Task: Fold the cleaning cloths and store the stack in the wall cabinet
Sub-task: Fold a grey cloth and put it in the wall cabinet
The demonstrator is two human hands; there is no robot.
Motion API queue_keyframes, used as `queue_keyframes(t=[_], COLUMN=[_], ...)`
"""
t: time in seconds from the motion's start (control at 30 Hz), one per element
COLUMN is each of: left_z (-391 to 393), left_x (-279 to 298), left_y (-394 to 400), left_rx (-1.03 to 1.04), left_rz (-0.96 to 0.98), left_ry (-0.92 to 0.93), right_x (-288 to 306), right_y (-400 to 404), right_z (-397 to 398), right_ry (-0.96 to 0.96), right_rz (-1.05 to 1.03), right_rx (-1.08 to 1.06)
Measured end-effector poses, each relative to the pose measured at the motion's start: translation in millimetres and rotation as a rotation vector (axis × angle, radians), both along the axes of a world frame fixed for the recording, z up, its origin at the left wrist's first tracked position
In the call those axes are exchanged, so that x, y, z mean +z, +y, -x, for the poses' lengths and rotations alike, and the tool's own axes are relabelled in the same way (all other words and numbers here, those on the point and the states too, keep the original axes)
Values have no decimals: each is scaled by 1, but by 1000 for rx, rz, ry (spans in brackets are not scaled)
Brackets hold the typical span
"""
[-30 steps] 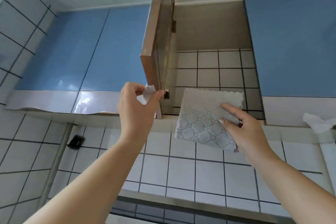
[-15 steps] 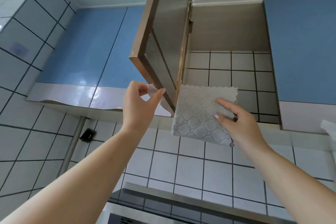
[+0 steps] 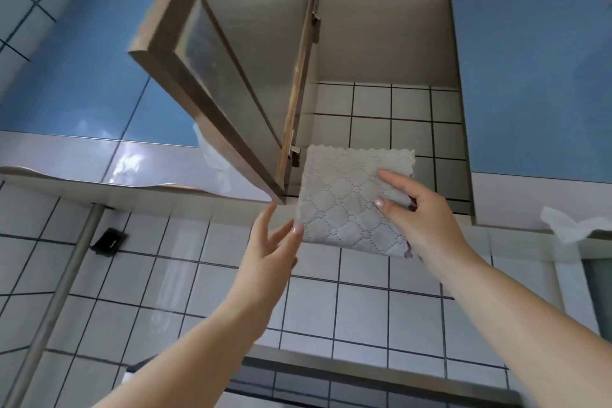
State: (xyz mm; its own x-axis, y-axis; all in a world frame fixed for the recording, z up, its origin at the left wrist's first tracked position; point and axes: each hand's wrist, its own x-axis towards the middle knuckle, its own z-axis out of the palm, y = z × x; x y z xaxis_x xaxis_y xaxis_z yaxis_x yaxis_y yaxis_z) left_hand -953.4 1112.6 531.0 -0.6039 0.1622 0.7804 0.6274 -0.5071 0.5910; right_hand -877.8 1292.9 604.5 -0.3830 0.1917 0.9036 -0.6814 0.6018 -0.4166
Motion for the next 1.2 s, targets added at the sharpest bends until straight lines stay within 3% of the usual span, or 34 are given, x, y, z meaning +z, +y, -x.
queue_keyframes(t=[0.13,0.33,0.6,0.77,0.97,1.2], left_z=[11,38,84,114,133,139], left_x=[35,81,135,159,170,179], left_y=[22,60,100,122,134,137], left_rx=[-2,327,578,810,1023,1128], left_rz=[111,204,312,503,587,762], left_ry=[176,266,407,506,466,378], right_x=[8,38,64,89,111,121], right_y=[22,55,96,111,116,114], right_z=[6,28,63,95,126,134], right_ry=[-22,6,11,-12,-76,-344], right_rz=[-30,-77,-532,-617,-650,-649], right_rx=[-19,-84,-454,-569,-637,-643])
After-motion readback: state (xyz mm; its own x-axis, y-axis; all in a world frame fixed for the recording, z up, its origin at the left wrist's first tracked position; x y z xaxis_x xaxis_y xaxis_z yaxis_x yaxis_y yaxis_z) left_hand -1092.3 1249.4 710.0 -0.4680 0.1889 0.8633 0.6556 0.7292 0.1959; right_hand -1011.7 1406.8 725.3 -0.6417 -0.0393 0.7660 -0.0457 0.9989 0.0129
